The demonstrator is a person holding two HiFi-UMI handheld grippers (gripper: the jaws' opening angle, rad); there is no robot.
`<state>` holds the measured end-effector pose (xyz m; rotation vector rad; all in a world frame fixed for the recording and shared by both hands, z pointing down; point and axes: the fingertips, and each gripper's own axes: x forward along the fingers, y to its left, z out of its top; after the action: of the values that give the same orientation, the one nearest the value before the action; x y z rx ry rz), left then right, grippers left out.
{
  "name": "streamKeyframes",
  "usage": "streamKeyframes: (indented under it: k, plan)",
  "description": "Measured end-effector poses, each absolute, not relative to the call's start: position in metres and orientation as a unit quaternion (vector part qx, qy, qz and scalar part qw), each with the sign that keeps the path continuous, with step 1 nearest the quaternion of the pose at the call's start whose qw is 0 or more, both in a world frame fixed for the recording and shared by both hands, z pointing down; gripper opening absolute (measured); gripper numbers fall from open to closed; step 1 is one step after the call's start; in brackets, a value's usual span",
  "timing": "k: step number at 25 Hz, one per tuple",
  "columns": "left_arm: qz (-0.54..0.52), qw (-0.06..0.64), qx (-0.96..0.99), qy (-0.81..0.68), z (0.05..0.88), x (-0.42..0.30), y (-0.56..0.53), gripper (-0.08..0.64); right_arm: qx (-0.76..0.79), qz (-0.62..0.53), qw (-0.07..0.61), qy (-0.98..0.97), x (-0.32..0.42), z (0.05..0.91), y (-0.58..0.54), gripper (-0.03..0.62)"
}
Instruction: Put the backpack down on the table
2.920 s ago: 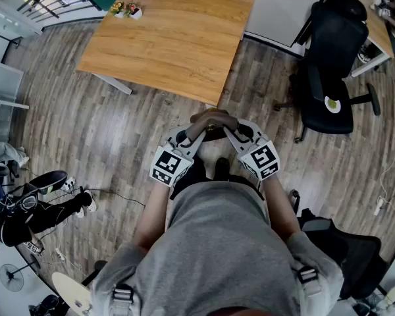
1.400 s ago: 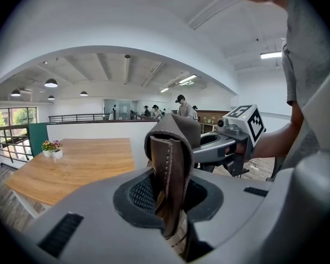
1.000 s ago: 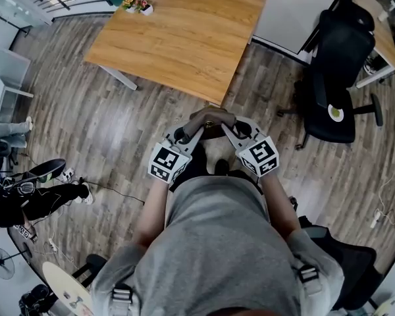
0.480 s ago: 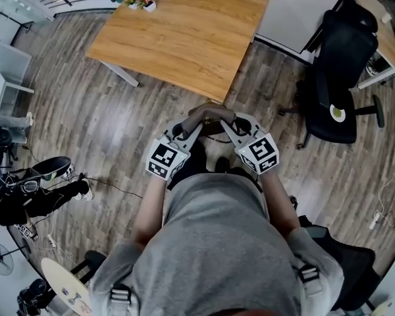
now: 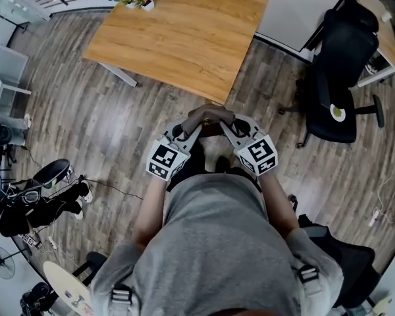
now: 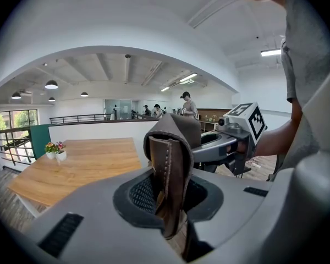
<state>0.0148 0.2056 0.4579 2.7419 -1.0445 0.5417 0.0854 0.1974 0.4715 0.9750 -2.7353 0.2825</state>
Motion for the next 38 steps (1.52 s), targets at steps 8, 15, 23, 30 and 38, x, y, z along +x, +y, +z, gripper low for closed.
streamKeyframes:
  k: [8,15,23,30,38]
  plan:
    - [0.179,0.082,0.917,-0.346,0.46,-0.006,0.177,0.071,0.337,0.098,0.119,-0.929,0.065,0.473,0.171,0.072]
    - [0.178,0.085,0.92,-0.34,0.463,-0.027,0.146,0.071,0.342,0.102,0.122,-0.926,0.044,0.476,0.141,0.072]
    - [0.181,0.092,0.919,-0.338,0.466,-0.059,0.107,0.071,0.344,0.106,0.124,-0.925,0.012,0.479,0.101,0.072]
    - [0.179,0.097,0.924,-0.323,0.471,-0.075,0.061,0.071,0.358,0.112,0.129,-0.918,-0.004,0.484,0.057,0.072]
    - [0.176,0.106,0.929,-0.309,0.479,-0.087,0.024,0.071,0.368,0.118,0.141,-0.912,-0.016,0.491,0.022,0.072]
